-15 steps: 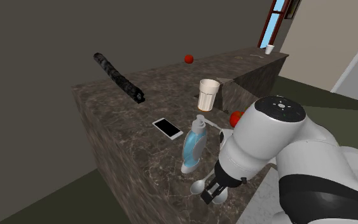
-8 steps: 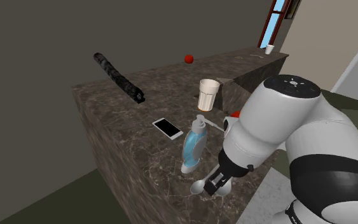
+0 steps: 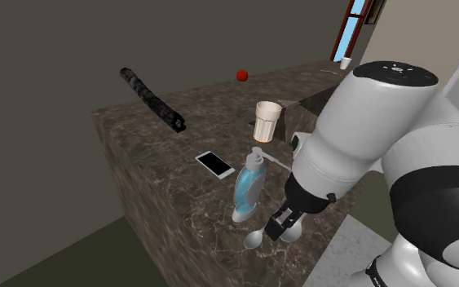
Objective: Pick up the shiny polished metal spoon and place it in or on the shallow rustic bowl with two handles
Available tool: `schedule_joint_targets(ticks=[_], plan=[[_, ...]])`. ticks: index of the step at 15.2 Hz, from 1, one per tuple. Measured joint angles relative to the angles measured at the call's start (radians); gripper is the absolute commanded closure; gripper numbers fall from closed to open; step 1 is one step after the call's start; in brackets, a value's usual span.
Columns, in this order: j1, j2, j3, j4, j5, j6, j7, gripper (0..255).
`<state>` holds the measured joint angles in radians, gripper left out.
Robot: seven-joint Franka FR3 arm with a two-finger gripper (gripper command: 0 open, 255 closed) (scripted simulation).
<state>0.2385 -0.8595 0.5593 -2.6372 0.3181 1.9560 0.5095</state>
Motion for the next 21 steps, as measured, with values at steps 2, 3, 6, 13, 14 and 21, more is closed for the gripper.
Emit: schedule_joint_targets(ticks=[2, 3, 6, 13, 14, 21], plan=[[-0.005, -0.003, -0.012, 0.023, -0.01, -0.026, -0.004, 255], [-0.008, -0.002, -0.018, 0.038, -0.015, -0.04, -0.005, 255], [-0.009, -0.011, -0.031, 0.065, -0.023, -0.076, -0.006, 255], [-0.052, -0.074, -0.188, 0.001, -0.107, -0.091, -0.156, 255], [-0.063, -0.079, -0.214, -0.009, -0.123, -0.088, -0.182, 255], [-0.152, -0.079, -0.394, -0.028, -0.241, -0.074, -0.365, 255]])
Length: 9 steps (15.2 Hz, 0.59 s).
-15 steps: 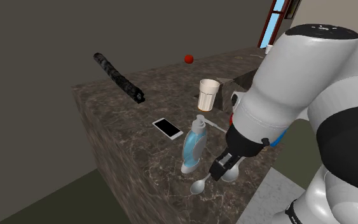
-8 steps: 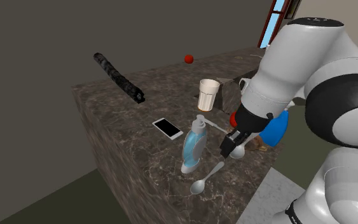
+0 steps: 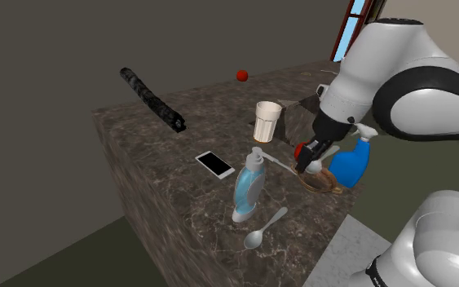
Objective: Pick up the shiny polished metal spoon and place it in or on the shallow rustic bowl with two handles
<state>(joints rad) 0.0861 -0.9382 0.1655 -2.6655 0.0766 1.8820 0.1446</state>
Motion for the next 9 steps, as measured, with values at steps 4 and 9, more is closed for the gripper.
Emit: schedule_joint_targets(ticks=[4, 9], plan=[[-0.05, 0.026, -0.091, 0.005, -0.06, 0.021, -0.094, 255], [-0.06, 0.036, -0.11, -0.045, -0.074, 0.082, -0.115, 255]])
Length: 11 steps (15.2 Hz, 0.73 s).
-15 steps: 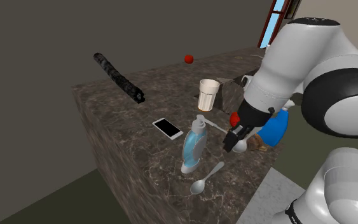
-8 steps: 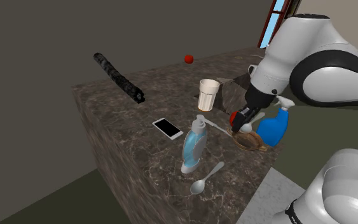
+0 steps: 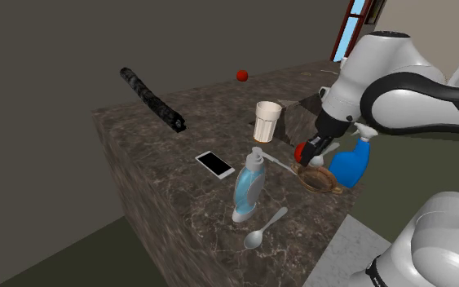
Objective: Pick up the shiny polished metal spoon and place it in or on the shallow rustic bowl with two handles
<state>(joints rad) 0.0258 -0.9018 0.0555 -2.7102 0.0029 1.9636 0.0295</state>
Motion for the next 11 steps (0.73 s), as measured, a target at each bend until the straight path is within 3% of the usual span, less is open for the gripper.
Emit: schedule_joint_targets(ticks=[11], plan=[[0.002, 0.023, 0.005, -0.128, 0.003, 0.151, 0.004, 255]])
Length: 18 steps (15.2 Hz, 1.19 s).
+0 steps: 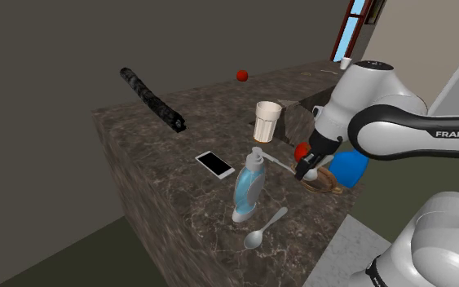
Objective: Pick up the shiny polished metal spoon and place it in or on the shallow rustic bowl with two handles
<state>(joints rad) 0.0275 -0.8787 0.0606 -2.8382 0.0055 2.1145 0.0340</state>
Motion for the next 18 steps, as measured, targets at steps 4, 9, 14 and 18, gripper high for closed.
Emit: schedule_joint_targets(ticks=[4, 9, 14, 18], plan=[[0.0, 0.0, 0.0, -0.006, 0.0, 0.006, 0.0, 255], [0.0, 0.0, 0.0, -0.006, 0.0, 0.006, 0.0, 0], [0.0, -0.025, -0.003, 0.023, -0.001, -0.046, -0.002, 0], [0.002, -0.055, -0.002, 0.087, 0.0, -0.14, -0.001, 0]])
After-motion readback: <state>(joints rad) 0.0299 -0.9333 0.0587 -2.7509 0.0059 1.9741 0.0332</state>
